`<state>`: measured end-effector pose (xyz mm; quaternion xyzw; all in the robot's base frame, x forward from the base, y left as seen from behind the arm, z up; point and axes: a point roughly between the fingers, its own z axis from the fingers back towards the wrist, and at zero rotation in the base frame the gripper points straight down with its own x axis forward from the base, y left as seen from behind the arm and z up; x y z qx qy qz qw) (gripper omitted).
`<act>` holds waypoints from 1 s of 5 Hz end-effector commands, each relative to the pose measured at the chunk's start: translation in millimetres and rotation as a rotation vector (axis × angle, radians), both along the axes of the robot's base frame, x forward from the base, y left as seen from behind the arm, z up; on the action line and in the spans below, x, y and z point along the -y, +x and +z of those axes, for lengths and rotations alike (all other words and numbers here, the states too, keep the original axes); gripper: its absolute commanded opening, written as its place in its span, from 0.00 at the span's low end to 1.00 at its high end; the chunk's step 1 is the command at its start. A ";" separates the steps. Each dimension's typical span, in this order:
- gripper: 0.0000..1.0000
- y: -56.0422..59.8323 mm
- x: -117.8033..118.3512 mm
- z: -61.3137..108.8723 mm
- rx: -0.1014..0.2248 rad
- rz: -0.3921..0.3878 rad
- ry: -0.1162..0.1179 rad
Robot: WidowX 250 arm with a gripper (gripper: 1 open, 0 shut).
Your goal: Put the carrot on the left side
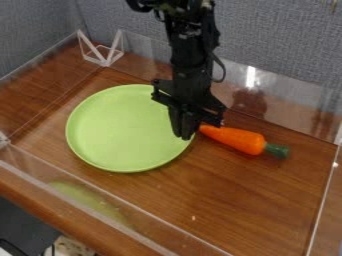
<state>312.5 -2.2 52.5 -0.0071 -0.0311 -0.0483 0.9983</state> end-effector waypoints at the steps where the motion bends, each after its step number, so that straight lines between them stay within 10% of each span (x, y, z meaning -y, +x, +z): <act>1: 0.00 4.4 -5.1 14.6 0.044 0.016 -0.014; 5: 0.00 9.1 -0.4 35.1 0.076 -0.004 -0.052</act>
